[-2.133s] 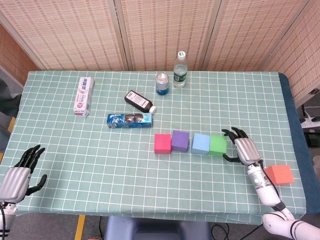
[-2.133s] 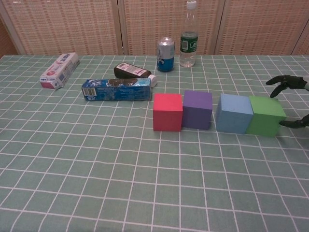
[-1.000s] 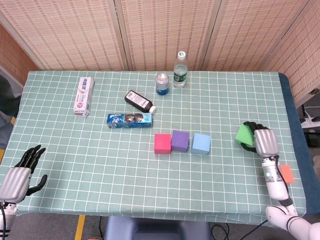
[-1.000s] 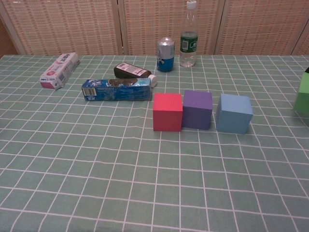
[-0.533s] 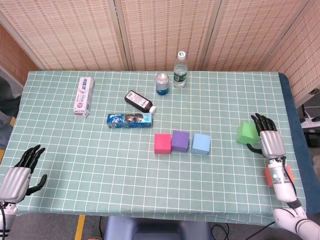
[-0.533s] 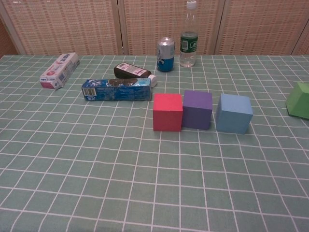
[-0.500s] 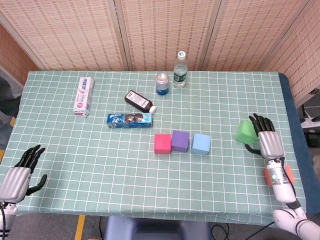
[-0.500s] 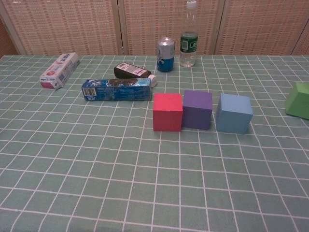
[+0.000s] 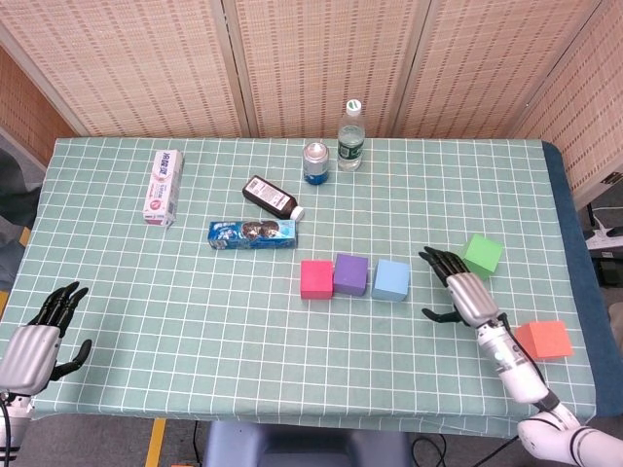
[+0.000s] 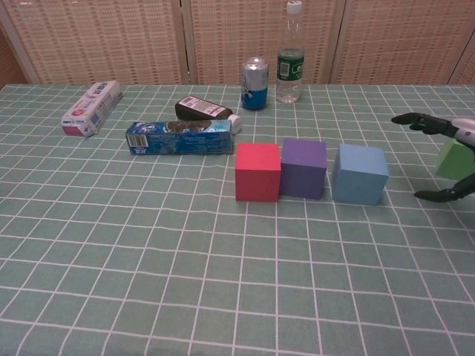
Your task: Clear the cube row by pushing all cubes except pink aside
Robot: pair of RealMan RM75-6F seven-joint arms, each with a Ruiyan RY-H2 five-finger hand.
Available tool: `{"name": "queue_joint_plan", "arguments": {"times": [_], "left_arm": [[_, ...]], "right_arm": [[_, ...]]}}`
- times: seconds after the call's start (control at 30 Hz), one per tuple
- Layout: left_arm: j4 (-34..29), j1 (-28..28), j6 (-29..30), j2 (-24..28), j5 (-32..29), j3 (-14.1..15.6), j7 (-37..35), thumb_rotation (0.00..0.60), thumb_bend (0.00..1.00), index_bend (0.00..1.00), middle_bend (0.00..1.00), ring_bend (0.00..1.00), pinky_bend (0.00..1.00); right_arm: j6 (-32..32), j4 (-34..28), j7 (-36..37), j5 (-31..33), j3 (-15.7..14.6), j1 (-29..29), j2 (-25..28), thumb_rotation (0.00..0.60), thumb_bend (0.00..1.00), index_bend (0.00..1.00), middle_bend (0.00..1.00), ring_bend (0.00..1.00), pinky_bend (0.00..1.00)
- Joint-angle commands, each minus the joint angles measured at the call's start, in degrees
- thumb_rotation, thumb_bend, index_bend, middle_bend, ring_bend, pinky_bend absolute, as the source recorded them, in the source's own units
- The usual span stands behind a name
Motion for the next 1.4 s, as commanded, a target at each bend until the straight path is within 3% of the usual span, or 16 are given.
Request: {"name": "queue_joint_plan", "arguments": {"times": [0.03,0.2,0.33,0.4,0.57,0.77,0.9,1.1,1.2,1.3,1.4], "left_arm": [[0.0,0.0,0.0,0.0,0.0,0.0,0.0,0.6,0.43,0.04,0.0,0.04,0.41],[0.1,0.0,0.0,0.0,0.1,0.0,-0.1,0.6,0.43,0.04,0.0,0.04,0.41],[0.1,0.0,-0.1,0.0,0.1,0.1,-0.2,0.6,0.43,0.04,0.0,0.04,0.41],[0.1,-0.1,-0.1,0.1,0.1,0.1,-0.3,0.6,0.43,0.04,0.0,0.04,0.41],[0.2,-0.1,0.0,0.1,0.2,0.1,-0.4,0.6,0.43,0.04,0.0,0.04,0.41],[0.1,-0.1,-0.1,0.1,0.1,0.1,-0.3,0.6,0.43,0.04,0.0,0.04,0.41],[0.1,-0.1,-0.1,0.1,0.1,0.1,-0.2,0.6,0.43,0.04,0.0,0.04,0.41],[0.0,-0.1,0.0,0.0,0.0,0.0,0.1,0.6,0.43,0.04,0.0,0.04,0.41],[-0.1,0.0,0.0,0.0,0.0,0.0,0.1,0.6,0.43,0.04,0.0,0.04,0.41],[-0.1,0.0,0.0,-0.1,0.1,0.0,0.1,0.6,0.43,0.04,0.0,0.04,0.41],[-0.1,0.0,0.0,0.0,0.0,0.0,0.1,0.6,0.43,0.04,0.0,0.04,0.41]], "right_arm": [[-2.1,2.7,0.8,0.7,0.4,1.9,-3.0,0.6,0.11,0.01,0.0,0.0,0.06],[-2.9,7.2,3.7,1.0,1.3,3.7,-7.1,0.6,0.11,0.05,0.01,0.0,0.1],[-2.1,10.9,5.4,0.6,1.5,4.5,-9.8,0.6,0.11,0.12,0.11,0.03,0.18],[-1.3,12.8,5.9,0.5,1.7,4.6,-11.2,0.6,0.11,0.2,0.2,0.11,0.27],[0.8,17.9,9.6,0.6,1.8,4.2,-14.0,0.6,0.11,0.35,0.45,0.43,0.6],[3.7,20.4,9.8,-0.1,0.9,2.8,-13.9,0.6,0.11,0.51,0.56,0.57,0.75],[5.1,14.3,5.7,-1.0,-1.2,0.7,-9.5,0.6,0.11,0.52,0.57,0.57,0.75],[4.2,-5.6,-7.2,-1.2,-5.8,-3.3,3.4,0.6,0.11,0.5,0.57,0.57,0.75],[4.5,-12.7,-12.9,-0.5,-7.3,-5.1,7.9,0.6,0.11,0.49,0.57,0.57,0.75],[4.4,-17.3,-16.2,0.2,-8.2,-6.4,11.1,0.6,0.11,0.47,0.56,0.53,0.74],[3.9,-20.3,-17.6,0.5,-8.8,-6.9,13.3,0.6,0.11,0.39,0.49,0.4,0.63]]}}
